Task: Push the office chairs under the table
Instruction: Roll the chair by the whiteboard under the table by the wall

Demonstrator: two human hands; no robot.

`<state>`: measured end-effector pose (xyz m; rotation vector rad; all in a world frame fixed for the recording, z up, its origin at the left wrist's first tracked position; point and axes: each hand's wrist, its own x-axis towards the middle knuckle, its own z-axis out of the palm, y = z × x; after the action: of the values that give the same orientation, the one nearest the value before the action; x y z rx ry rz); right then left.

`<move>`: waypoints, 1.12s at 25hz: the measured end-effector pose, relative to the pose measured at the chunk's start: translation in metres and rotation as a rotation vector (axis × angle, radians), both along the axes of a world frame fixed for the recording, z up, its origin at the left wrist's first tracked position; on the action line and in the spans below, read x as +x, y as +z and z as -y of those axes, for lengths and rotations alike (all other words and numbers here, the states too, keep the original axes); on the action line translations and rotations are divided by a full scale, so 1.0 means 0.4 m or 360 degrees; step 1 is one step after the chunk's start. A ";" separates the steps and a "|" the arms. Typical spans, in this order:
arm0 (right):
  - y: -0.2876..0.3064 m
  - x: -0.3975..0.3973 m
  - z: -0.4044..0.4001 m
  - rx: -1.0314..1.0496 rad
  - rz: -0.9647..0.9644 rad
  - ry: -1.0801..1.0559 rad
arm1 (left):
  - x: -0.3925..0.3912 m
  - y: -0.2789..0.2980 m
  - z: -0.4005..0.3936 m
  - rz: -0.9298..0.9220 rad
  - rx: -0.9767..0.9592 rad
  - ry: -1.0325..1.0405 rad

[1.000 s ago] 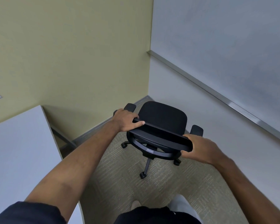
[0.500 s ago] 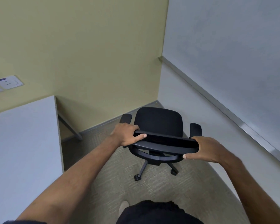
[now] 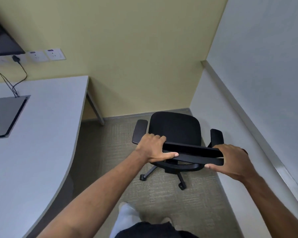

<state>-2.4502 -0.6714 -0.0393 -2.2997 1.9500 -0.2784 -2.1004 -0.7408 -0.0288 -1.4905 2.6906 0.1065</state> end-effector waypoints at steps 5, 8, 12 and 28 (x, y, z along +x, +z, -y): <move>-0.001 0.000 0.021 -0.0026 -0.0051 0.0117 | 0.000 0.013 -0.024 0.0023 0.0049 0.0107; 0.008 0.022 0.027 -0.0046 -0.0035 0.0165 | 0.015 0.017 -0.022 0.0035 0.0053 0.0146; 0.014 0.043 0.039 -0.0041 -0.0036 0.0203 | 0.033 0.011 -0.032 0.0026 0.0029 0.0195; 0.009 0.158 0.120 -0.0065 -0.0095 0.0511 | 0.157 -0.009 -0.127 0.0009 -0.0075 0.0492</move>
<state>-2.3869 -0.7196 -0.0356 -2.6250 1.5750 -0.2208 -2.0374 -0.6899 -0.0323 -1.9067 2.4527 0.0537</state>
